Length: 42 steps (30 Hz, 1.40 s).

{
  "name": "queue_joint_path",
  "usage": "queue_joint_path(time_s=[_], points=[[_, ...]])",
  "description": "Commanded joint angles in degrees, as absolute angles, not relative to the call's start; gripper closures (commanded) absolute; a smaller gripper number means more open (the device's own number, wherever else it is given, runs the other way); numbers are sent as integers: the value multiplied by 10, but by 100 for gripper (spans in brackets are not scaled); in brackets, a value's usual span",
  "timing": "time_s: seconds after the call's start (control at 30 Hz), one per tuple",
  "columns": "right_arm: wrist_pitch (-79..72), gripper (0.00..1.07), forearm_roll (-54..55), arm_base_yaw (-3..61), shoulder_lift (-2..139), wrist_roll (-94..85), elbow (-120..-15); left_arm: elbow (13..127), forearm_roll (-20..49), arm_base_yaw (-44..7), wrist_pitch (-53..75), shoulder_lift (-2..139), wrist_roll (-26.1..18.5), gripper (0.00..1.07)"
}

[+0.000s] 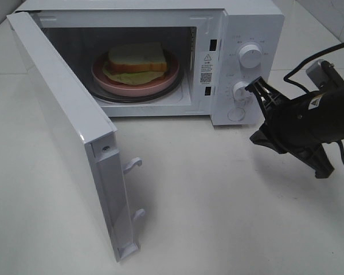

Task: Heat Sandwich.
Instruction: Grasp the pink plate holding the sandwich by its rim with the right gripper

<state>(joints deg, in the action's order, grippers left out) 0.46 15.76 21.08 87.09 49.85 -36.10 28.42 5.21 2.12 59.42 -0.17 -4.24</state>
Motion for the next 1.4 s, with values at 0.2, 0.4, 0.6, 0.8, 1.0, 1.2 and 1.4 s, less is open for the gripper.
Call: queue_joint_path(time_s=[0.2, 0.4, 0.6, 0.8, 1.0, 1.2, 1.4], points=[[168, 102, 151, 207, 826, 309, -372, 282, 53, 22, 589, -18, -40, 5], [255, 101, 151, 207, 826, 217, -410, 282, 53, 22, 589, -18, -40, 5], [335, 99, 151, 207, 827, 66, -451, 282, 53, 22, 589, -18, -40, 5], [403, 98, 139, 207, 827, -158, -476, 282, 53, 22, 589, -18, -40, 5], [418, 96, 120, 207, 827, -351, -482, 282, 53, 22, 589, -18, -40, 5], [424, 94, 115, 207, 827, -536, -482, 282, 53, 22, 589, -18, -40, 5], [427, 90, 89, 207, 827, -751, -483, 282, 53, 22, 589, -18, -40, 5]])
